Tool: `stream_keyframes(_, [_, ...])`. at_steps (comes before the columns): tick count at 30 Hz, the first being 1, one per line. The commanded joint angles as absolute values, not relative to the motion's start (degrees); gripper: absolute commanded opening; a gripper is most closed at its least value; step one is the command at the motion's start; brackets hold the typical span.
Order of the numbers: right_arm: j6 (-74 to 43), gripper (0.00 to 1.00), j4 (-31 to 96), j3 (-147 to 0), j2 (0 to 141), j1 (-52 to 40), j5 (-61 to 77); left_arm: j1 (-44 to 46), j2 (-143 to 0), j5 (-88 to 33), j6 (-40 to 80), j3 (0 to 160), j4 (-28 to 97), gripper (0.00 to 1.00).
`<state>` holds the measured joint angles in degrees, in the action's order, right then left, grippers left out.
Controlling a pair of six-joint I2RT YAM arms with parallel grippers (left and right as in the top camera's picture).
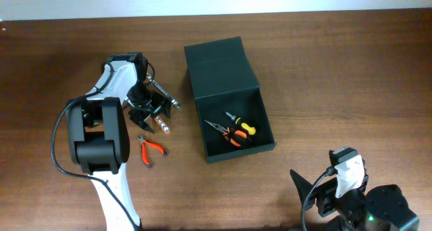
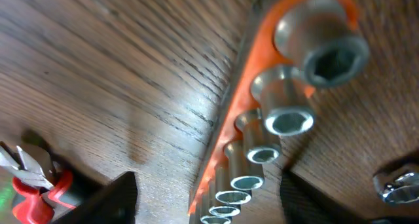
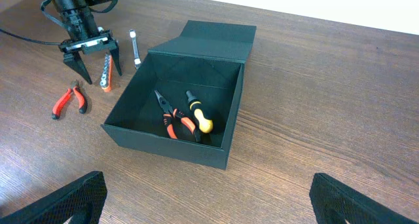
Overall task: Pack container
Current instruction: 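Move left gripper to orange socket rail and grasp it, then carry socket rail right into the green box and release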
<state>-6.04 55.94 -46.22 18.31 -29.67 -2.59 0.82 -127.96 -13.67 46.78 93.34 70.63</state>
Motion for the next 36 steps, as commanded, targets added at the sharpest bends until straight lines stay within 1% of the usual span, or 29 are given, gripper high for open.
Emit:
stream_keyframes(1, [-6.5, 0.99, 55.79, -46.17, 17.98, -29.56, -3.29, 1.41, -129.56, -12.47, 47.11, 93.8, 70.5, 0.56])
stream_keyframes(2, [-6.5, 0.99, 55.79, -46.17, 17.98, -29.56, -3.29, 1.41, -129.56, -12.45, 47.11, 93.8, 70.5, 0.48])
stream_keyframes(4, [-6.5, 0.99, 55.79, -46.17, 17.98, -29.56, -3.29, 1.41, -129.54, -12.43, 47.11, 93.8, 70.52, 0.37])
stream_keyframes(6, [-6.5, 0.99, 55.81, -46.17, 17.98, -29.56, -3.29, 1.39, -129.54, -12.45, 47.11, 93.8, 70.5, 0.22])
stream_keyframes(7, [-6.5, 0.99, 55.79, -46.17, 17.98, -29.56, -3.29, 1.39, -129.54, -12.45, 47.11, 93.8, 70.5, 0.17])
stream_keyframes(10, [-6.5, 0.99, 55.79, -46.17, 17.98, -29.56, -3.29, 1.39, -129.54, -12.49, 47.11, 93.82, 70.52, 0.09])
stream_keyframes(12, [-6.5, 0.99, 55.79, -46.17, 17.98, -29.56, -3.29, 1.39, -129.54, -12.71, 47.11, 93.95, 70.52, 0.07])
stream_keyframes(18, [-6.5, 0.99, 55.81, -46.17, 17.98, -29.56, -3.29, 1.39, -127.26, -13.34, 47.11, 95.02, 70.54, 0.06])
stream_keyframes(26, [-6.5, 0.99, 55.79, -46.17, 17.98, -29.56, -3.29, 1.87, -115.79, -13.02, 47.11, 95.57, 70.3, 0.06])
stream_keyframes(30, [-6.5, 0.99, 55.79, -46.17, 17.98, -29.56, -3.29, 4.43, -108.14, -11.55, 47.11, 95.57, 69.93, 0.07])
stream_keyframes(36, [-6.5, 0.99, 55.79, -46.17, 17.98, -29.56, -3.29, 12.03, -98.87, -9.19, 48.07, 95.57, 67.68, 0.07])
